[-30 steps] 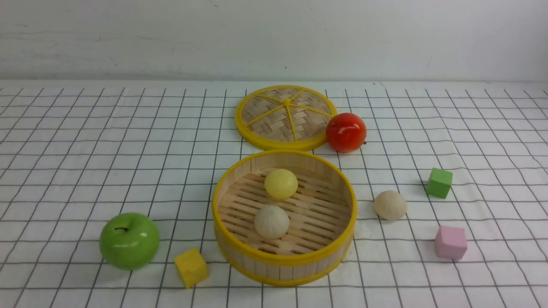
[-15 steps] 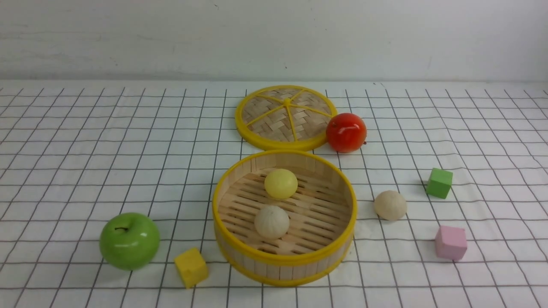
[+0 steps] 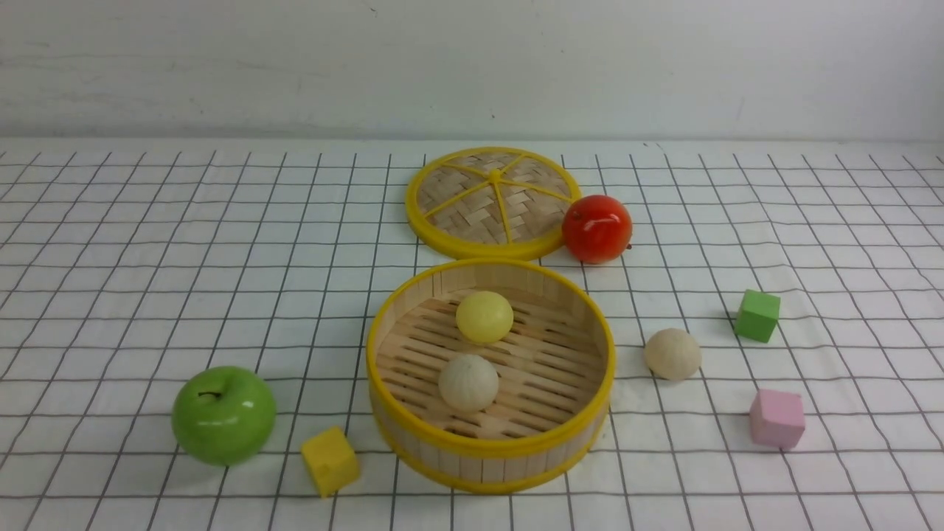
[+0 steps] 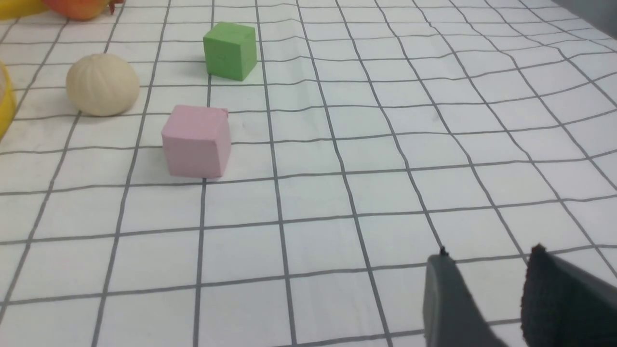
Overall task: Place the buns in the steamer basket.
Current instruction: Use the right arm to grab a steamed stuffed bun
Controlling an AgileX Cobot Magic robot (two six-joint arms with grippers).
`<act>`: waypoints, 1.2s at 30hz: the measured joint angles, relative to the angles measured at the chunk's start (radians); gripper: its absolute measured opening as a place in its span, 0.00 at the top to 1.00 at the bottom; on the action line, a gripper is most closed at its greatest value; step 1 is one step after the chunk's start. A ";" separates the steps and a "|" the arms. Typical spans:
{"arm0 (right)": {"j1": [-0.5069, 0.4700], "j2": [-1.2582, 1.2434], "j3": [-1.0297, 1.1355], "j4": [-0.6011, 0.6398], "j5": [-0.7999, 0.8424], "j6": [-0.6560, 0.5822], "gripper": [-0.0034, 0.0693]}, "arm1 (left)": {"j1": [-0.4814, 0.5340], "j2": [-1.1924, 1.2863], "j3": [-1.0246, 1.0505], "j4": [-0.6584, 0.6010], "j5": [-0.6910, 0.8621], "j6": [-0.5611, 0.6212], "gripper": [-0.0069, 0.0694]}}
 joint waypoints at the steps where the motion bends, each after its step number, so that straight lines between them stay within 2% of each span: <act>1: 0.000 0.000 0.000 0.000 0.000 0.000 0.62 | 0.007 -0.003 0.008 0.000 -0.005 0.000 0.93; 3: 0.000 0.000 0.000 0.000 0.000 0.000 0.62 | 0.084 -0.014 0.120 0.005 -0.018 0.000 0.93; 8: 0.000 0.000 0.000 0.000 0.000 0.000 0.62 | 0.139 -0.014 0.237 0.031 0.046 0.000 0.93; 12: 0.000 0.000 0.000 0.000 0.000 0.000 0.62 | 0.142 -0.014 0.247 0.039 0.194 0.000 0.93; 14: 0.000 0.000 0.000 0.000 0.000 0.000 0.62 | 0.142 -0.014 0.248 0.039 0.218 0.000 0.93; 36: 0.000 0.000 0.000 0.000 0.000 0.000 0.62 | 0.142 -0.014 0.248 0.039 0.224 0.000 0.91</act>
